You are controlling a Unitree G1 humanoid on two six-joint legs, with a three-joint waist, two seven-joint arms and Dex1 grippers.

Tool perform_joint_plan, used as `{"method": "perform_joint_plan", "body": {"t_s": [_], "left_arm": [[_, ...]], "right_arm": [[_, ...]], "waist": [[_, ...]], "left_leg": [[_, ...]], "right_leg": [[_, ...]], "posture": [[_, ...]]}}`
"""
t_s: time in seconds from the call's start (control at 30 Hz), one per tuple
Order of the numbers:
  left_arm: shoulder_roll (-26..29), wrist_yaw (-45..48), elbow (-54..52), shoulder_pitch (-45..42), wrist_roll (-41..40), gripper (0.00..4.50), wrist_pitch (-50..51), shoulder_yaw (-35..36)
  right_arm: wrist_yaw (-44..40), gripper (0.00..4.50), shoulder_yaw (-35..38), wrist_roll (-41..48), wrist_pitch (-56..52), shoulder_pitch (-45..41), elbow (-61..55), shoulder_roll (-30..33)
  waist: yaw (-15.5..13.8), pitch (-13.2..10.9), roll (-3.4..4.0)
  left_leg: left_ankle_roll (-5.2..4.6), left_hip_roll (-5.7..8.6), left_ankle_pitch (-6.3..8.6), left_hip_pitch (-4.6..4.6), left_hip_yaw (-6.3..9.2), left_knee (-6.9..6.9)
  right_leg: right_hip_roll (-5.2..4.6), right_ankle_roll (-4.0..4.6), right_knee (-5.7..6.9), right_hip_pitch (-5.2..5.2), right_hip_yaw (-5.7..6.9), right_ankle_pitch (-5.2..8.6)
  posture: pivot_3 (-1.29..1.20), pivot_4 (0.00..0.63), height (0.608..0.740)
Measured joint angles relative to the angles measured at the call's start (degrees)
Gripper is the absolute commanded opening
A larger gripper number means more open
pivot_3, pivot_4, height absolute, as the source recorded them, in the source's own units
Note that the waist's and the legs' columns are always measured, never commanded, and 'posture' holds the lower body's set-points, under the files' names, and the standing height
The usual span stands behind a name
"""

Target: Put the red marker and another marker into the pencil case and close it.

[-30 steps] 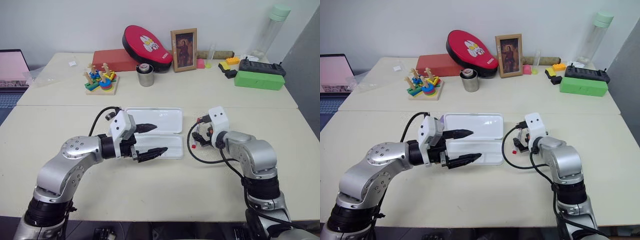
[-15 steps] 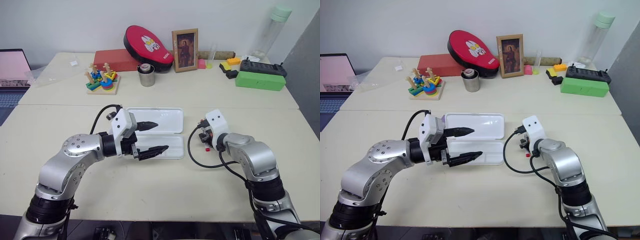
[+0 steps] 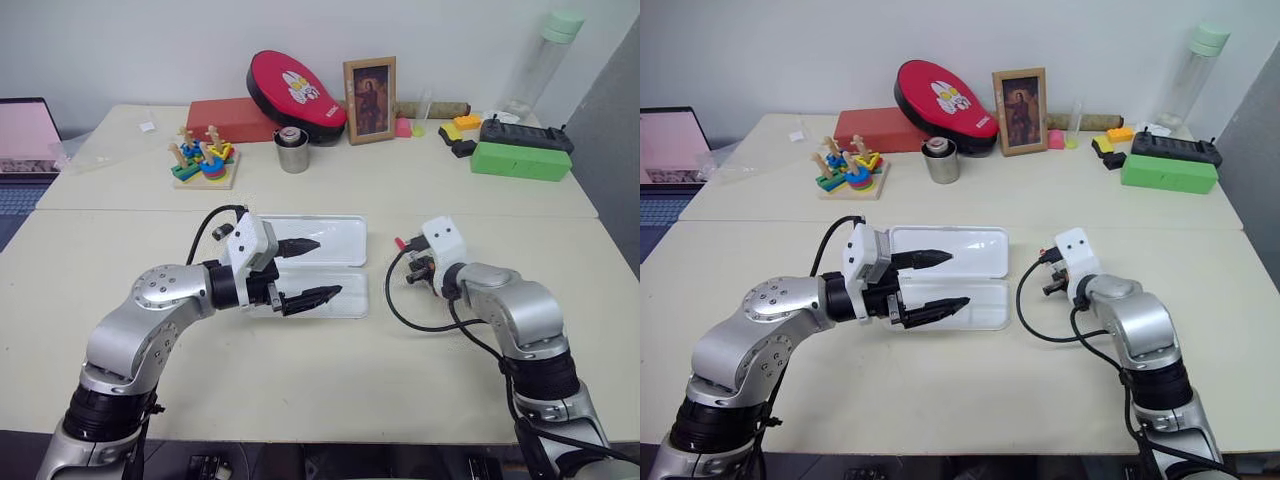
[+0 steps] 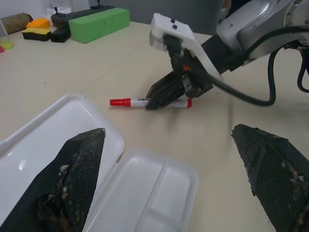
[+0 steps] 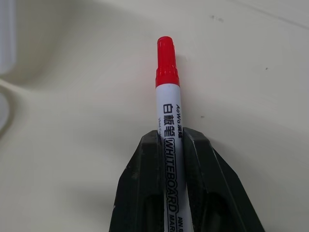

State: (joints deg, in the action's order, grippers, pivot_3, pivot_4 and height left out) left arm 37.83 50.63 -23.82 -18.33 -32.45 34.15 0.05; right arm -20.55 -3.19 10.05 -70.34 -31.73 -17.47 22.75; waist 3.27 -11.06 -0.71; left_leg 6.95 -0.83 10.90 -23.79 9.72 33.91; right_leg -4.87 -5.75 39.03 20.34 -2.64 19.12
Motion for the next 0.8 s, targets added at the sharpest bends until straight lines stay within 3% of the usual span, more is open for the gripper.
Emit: {"method": "perform_joint_plan", "body": {"t_s": [0.13,0.2,0.33,0.37,0.5,0.6,0.67,0.8], "left_arm": [[0.11,-2.73,-1.92,3.67,-1.46,4.50,1.10,4.32],[0.42,-4.38,-5.00,9.54,-2.76,4.50,2.49,8.18],[0.73,-7.05,-9.96,20.33,-4.08,4.50,4.40,14.15],[0.73,-7.78,-11.48,23.85,-4.41,4.50,4.43,16.70],[0.75,-9.15,-14.28,31.35,-5.55,4.50,4.63,23.04],[0.85,-9.81,-14.92,32.49,-6.11,4.50,4.62,25.59],[1.02,-10.26,-15.05,33.73,-6.66,4.50,4.60,27.79],[1.02,-11.63,-15.74,33.67,-6.89,4.50,4.57,27.88]], "right_arm": [[-6.67,0.26,5.13,4.60,4.25,-6.30,-0.10,4.33],[-11.99,0.26,5.64,7.26,9.21,-8.51,-0.66,5.46],[-21.79,0.26,-2.49,10.36,17.94,-9.64,-4.26,5.13],[-24.22,0.26,-7.90,9.88,20.85,-9.40,-4.43,4.98],[-28.57,0.26,-22.42,2.25,30.36,-10.68,0.88,5.48],[-29.41,0.26,-26.93,-1.84,34.50,-12.43,6.07,4.39],[-29.08,0.26,-30.16,-6.35,40.06,-16.35,14.28,0.20],[-29.62,0.26,-31.57,-9.11,45.22,-17.51,21.22,-3.56]], "waist": [[0.72,0.00,0.01],[1.47,0.00,0.01],[1.68,0.00,0.00],[1.54,0.00,0.00],[1.05,0.02,-0.03],[0.42,0.03,-0.05],[0.47,0.03,-0.05],[-0.04,0.06,-0.09]], "left_leg": [[-0.01,-0.02,0.01,0.02,-0.01,-0.06],[-0.02,-0.03,0.02,0.02,-0.03,-0.17],[-0.05,-0.09,0.03,0.01,-0.03,-0.21],[-0.05,-0.07,0.03,0.02,-0.04,-0.13],[-0.04,-0.06,0.02,0.04,-0.02,0.01],[-0.02,-0.06,0.01,0.06,-0.02,0.02],[-0.01,-0.07,0.01,0.13,-0.02,0.00],[-0.01,-0.06,0.02,0.08,-0.01,-0.03]], "right_leg": [[0.00,0.00,-0.02,0.01,-0.02,0.00],[0.00,0.01,-0.10,0.03,-0.04,0.02],[0.02,0.08,-0.04,0.09,0.02,0.08],[0.02,0.08,-0.01,0.05,-0.01,0.07],[0.02,0.06,-0.02,0.00,0.01,0.05],[0.02,0.06,-0.01,0.00,-0.01,0.01],[0.02,0.08,0.01,-0.01,-0.02,0.00],[0.02,0.08,-0.03,-0.02,0.01,0.00]], "posture": [[0.00,0.150,0.740],[0.00,0.150,0.740],[0.00,0.150,0.740],[0.00,0.150,0.740],[0.00,0.150,0.740],[0.00,0.150,0.740],[0.00,0.150,0.740],[0.00,0.150,0.740]]}}
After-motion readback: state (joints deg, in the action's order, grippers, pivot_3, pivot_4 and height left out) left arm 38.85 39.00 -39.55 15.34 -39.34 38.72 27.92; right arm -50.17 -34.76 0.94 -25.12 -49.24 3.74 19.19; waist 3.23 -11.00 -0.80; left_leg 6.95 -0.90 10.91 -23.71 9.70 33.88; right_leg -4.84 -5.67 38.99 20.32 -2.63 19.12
